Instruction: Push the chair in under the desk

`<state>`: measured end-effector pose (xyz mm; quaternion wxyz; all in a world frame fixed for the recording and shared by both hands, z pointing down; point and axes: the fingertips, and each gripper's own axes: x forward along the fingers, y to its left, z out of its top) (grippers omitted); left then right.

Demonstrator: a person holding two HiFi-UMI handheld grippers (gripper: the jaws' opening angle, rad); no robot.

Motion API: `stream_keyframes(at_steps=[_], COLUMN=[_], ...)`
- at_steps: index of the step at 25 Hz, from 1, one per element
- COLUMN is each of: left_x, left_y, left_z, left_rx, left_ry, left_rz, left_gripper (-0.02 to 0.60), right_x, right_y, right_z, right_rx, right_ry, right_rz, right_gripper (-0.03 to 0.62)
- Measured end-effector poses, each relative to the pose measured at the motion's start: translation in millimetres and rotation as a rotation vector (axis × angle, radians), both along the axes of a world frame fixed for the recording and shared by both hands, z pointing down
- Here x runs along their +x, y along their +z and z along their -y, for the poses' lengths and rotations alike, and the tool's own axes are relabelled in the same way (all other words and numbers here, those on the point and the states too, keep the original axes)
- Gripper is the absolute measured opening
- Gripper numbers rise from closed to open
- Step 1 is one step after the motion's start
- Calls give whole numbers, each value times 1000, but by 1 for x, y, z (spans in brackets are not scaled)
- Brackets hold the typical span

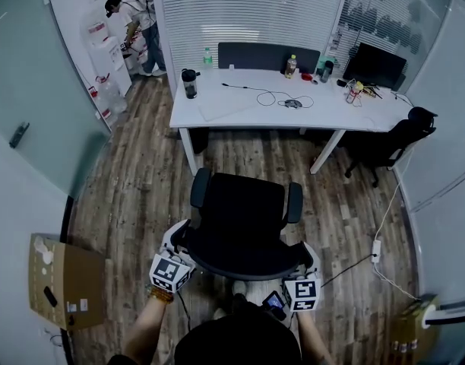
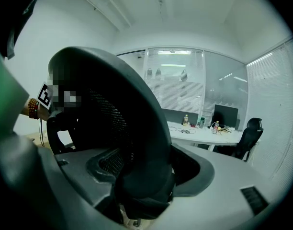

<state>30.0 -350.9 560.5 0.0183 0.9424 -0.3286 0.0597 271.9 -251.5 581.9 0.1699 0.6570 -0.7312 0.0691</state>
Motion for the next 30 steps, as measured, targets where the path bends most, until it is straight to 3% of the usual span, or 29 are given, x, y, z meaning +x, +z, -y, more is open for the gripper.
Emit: stream_keyframes(at_steps=[16, 24, 30], left_x=[34, 45, 51], left_y=[-2, -1, 2], left_z=[5, 4, 10], left_rx=[-2, -22, -29], left_ry=[5, -32, -25], left_rz=[6, 11, 18], left_gripper=[302, 298, 298], right_x=[38, 52, 60], right_y=[6, -2, 6], right_z=[15, 27, 34], right_rx=[-21, 24, -15], right_ry=[-14, -40, -56], right_rz=[2, -4, -3], right_gripper=[295, 296, 296])
